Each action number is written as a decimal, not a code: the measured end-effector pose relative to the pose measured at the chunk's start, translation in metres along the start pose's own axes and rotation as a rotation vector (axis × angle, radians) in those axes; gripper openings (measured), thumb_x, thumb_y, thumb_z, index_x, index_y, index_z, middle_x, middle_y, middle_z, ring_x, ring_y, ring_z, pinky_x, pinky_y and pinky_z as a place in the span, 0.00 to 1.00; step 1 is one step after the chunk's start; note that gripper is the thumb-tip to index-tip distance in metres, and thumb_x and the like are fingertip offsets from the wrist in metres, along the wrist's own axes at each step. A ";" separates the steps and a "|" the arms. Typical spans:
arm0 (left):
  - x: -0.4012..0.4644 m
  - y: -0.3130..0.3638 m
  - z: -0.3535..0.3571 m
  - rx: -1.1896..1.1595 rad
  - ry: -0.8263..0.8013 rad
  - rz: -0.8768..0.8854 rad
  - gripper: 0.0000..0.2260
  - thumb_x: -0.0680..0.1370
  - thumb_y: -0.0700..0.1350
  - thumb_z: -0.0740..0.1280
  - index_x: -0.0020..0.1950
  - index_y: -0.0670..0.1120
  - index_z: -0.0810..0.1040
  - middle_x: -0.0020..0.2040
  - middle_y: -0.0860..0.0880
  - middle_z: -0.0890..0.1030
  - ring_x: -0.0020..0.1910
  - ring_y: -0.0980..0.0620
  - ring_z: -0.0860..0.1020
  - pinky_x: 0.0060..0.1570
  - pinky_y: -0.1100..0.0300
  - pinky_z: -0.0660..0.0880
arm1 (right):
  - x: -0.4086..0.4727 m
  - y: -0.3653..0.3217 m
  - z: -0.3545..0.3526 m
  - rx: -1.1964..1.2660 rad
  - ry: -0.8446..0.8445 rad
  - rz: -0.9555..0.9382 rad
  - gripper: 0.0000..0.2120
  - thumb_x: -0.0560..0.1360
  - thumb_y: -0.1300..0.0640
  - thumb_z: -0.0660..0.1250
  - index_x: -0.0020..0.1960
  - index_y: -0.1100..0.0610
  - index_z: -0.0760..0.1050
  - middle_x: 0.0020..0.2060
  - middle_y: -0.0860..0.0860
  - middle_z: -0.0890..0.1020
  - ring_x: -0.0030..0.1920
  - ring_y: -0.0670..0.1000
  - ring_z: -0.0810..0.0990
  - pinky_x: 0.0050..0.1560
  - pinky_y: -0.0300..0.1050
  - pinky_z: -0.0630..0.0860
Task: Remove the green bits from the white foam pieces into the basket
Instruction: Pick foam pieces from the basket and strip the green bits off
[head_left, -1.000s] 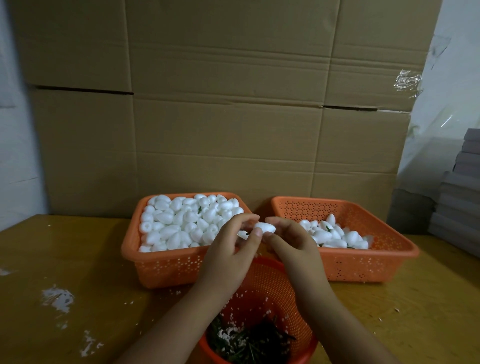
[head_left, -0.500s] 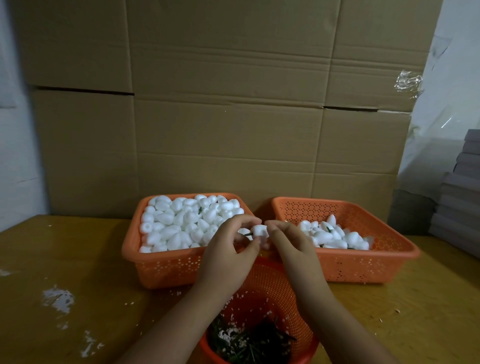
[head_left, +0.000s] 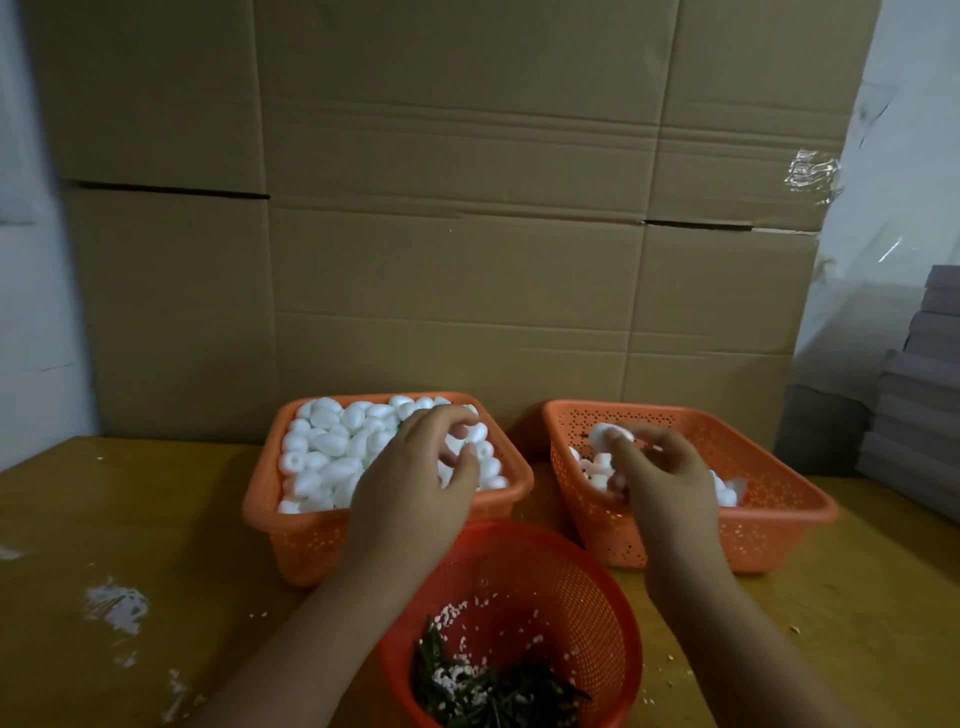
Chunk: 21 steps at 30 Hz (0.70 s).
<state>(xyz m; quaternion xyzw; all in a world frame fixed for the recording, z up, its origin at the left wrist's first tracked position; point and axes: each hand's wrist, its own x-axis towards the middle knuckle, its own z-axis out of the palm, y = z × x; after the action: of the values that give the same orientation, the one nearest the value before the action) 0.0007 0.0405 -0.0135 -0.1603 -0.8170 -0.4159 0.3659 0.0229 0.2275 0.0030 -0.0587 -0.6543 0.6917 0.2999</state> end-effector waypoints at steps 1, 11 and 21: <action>0.002 -0.004 -0.004 0.094 -0.015 -0.012 0.10 0.77 0.48 0.66 0.58 0.57 0.77 0.53 0.61 0.78 0.47 0.61 0.78 0.40 0.58 0.76 | 0.002 -0.001 -0.003 0.029 0.047 0.000 0.08 0.76 0.58 0.69 0.55 0.52 0.76 0.38 0.49 0.81 0.29 0.39 0.80 0.34 0.38 0.75; 0.011 -0.034 -0.018 0.696 -0.448 -0.238 0.21 0.80 0.63 0.50 0.57 0.56 0.78 0.57 0.54 0.79 0.55 0.52 0.77 0.48 0.56 0.71 | -0.017 0.008 0.017 -0.234 -0.483 -0.042 0.09 0.78 0.66 0.63 0.46 0.55 0.79 0.32 0.54 0.81 0.32 0.49 0.77 0.35 0.43 0.73; 0.011 -0.033 -0.026 0.781 -0.691 -0.142 0.21 0.83 0.57 0.45 0.67 0.57 0.73 0.59 0.56 0.79 0.56 0.52 0.73 0.43 0.57 0.63 | -0.048 0.034 0.030 -0.756 -1.118 -0.325 0.09 0.75 0.56 0.68 0.55 0.51 0.82 0.55 0.43 0.82 0.56 0.40 0.78 0.62 0.40 0.72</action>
<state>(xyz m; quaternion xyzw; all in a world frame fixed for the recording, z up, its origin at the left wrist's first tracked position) -0.0136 -0.0002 -0.0136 -0.0840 -0.9930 -0.0268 0.0787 0.0358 0.1789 -0.0398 0.3044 -0.9073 0.2890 -0.0233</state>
